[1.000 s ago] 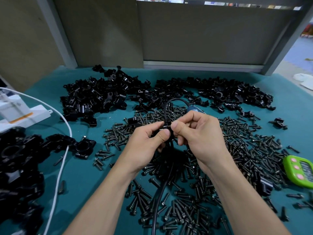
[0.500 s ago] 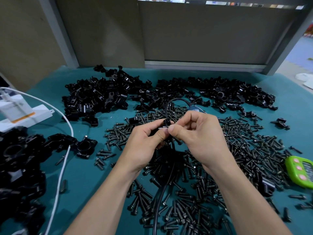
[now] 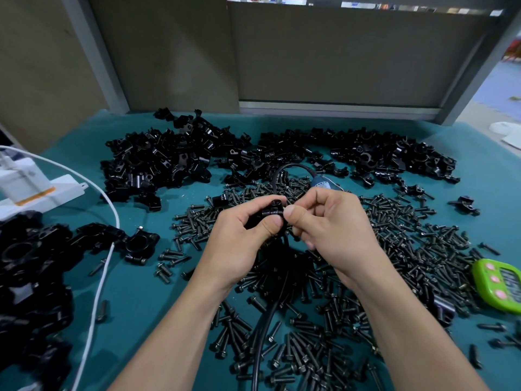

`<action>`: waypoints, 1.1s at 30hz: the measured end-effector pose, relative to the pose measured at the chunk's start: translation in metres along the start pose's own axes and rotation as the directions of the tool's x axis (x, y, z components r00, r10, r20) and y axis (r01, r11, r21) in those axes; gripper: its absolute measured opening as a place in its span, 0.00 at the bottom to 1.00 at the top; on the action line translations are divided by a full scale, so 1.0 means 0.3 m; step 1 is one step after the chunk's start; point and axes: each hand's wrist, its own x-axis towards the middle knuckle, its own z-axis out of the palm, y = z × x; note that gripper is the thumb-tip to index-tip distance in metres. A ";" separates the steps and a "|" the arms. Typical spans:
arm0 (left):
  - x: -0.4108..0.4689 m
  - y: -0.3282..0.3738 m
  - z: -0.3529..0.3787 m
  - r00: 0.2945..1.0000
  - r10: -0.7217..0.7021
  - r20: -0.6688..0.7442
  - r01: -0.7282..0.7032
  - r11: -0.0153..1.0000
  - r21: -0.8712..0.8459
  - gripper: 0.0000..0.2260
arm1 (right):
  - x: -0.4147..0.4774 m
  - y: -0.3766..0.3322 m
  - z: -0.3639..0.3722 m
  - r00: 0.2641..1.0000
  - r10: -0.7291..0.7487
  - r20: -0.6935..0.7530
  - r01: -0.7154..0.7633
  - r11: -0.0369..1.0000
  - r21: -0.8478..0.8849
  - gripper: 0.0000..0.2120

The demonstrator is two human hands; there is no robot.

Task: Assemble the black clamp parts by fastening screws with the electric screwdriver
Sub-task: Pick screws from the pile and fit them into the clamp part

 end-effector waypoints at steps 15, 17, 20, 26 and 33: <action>-0.001 -0.016 -0.004 0.997 -0.060 0.055 0.062 0.997 -0.035 0.13 | -0.002 -0.009 -0.042 0.960 -0.271 0.077 0.281 0.913 -0.297 0.10; -0.001 -0.008 -0.005 0.997 -0.055 0.052 0.056 0.998 -0.030 0.15 | 0.000 -0.008 -0.041 0.962 -0.264 0.073 0.273 0.915 -0.297 0.10; 0.003 0.006 -0.008 0.999 -0.015 0.048 0.016 1.000 -0.025 0.15 | 0.002 -0.006 -0.028 0.976 -0.214 0.043 0.218 0.955 -0.203 0.09; 0.003 -0.012 -0.009 0.997 -0.068 0.046 0.069 0.997 -0.024 0.09 | 0.002 -0.005 -0.030 0.966 -0.253 0.056 0.260 0.945 -0.197 0.09; 0.007 -0.016 -0.047 0.972 -0.218 -0.090 0.207 0.971 -0.117 0.12 | 0.008 -0.032 -0.124 0.956 -0.292 -0.028 0.277 0.931 -0.239 0.12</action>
